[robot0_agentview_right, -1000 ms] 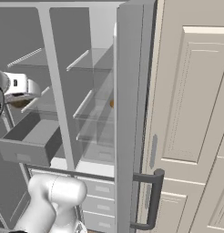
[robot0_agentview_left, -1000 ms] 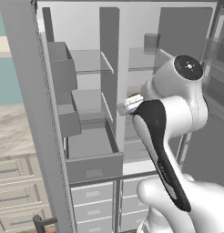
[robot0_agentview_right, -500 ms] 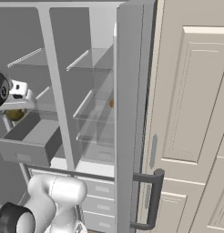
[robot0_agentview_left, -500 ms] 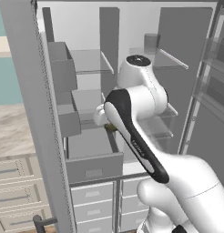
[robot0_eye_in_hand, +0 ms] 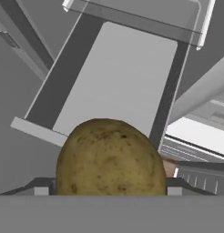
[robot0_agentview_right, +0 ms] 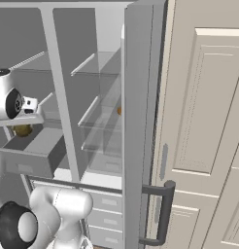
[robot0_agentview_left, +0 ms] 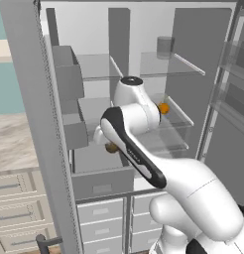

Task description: Take the orange and potato from the fridge shelf and place them in the freezer drawer to begin freezing them.

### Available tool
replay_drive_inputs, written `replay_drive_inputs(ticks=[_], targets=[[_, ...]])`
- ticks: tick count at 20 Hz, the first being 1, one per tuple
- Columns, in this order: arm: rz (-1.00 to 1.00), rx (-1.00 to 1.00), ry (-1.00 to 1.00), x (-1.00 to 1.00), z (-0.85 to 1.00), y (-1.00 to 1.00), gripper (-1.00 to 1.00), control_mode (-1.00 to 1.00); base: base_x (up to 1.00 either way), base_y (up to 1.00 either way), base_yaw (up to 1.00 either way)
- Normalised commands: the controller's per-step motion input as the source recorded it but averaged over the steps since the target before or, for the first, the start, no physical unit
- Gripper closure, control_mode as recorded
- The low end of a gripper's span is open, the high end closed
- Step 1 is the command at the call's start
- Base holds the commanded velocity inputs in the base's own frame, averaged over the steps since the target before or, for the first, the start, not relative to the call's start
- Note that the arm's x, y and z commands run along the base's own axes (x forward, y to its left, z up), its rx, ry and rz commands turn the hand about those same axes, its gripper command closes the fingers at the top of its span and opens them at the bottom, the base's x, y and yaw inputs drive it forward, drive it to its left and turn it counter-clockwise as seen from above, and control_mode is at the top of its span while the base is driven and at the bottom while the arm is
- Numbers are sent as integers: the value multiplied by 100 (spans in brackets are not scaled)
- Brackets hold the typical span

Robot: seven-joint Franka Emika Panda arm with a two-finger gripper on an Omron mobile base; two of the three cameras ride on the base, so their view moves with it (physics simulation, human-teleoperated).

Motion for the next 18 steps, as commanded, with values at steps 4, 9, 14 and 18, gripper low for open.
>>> replay_drive_inputs(ticks=[4, 9, 14, 18], targets=[[2, 0, 0, 37, -35, 6, 100, -100, 0, 0, 0], [0, 0, 0, 45, -27, 30, 100, -100, 0, 0, 0], [0, 0, 2, 41, -40, 28, 100, -100, 0, 0, 0], [0, 0, 1, 42, -37, 6, 100, -100, 0, 0, 0]])
